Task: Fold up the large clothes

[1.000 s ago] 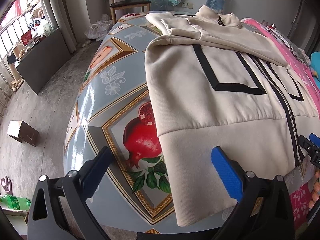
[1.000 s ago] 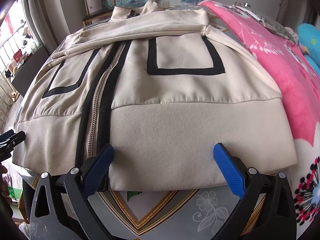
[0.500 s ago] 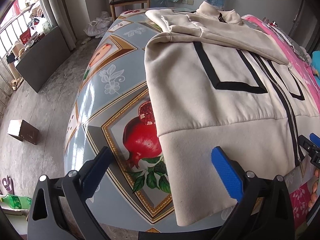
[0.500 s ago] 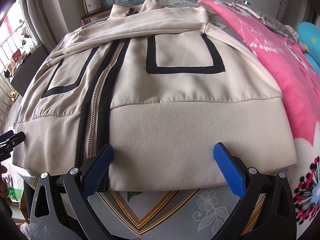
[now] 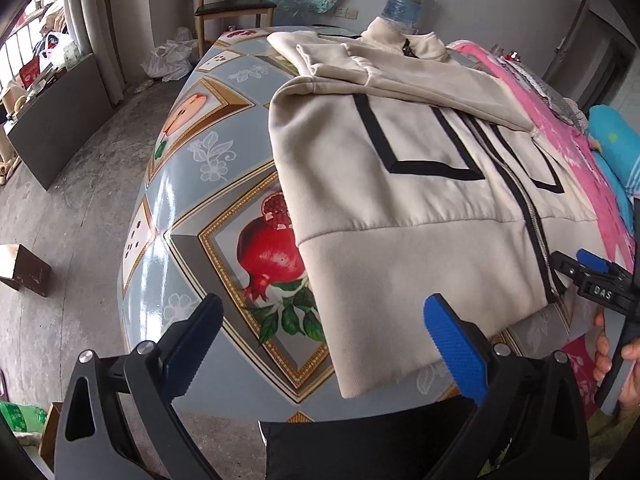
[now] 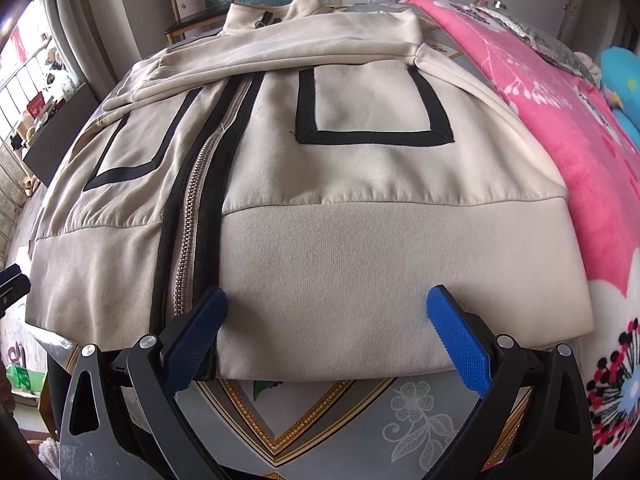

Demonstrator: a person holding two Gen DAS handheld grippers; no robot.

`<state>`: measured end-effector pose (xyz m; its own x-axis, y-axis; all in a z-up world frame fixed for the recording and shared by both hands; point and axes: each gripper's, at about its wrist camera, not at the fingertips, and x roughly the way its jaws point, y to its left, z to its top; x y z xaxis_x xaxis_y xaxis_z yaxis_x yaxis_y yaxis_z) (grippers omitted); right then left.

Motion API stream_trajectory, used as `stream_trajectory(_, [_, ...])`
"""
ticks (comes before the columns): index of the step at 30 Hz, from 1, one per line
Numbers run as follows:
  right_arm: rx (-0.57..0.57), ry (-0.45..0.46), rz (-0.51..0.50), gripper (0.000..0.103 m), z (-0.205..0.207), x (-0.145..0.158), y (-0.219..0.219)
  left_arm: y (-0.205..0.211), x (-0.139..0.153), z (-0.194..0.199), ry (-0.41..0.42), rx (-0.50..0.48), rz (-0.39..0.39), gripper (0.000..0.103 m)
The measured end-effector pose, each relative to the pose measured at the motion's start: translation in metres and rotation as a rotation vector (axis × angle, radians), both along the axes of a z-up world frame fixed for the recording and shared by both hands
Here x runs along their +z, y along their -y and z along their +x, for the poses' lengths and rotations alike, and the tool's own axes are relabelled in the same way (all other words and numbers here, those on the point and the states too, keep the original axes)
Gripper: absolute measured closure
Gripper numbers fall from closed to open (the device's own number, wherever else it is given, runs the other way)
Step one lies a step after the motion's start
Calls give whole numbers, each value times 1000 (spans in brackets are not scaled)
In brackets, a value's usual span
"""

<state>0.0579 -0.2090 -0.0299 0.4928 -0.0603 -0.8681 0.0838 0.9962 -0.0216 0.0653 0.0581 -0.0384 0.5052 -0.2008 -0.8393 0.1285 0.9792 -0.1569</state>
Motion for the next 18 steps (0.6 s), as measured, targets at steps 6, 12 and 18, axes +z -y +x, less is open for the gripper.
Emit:
stream_trajectory(6, [1,-8,0,6,3,1,1,19,4,-22,26,-89,-29,11])
stream_trajectory(12, [-1,-6,0,6,3,0,2,16,-5,-27,3,-60,-58,37])
stream_trajectory(18, [2,-7,0,6,3,0,2,6,-10,-28,-11,-34,-93,54])
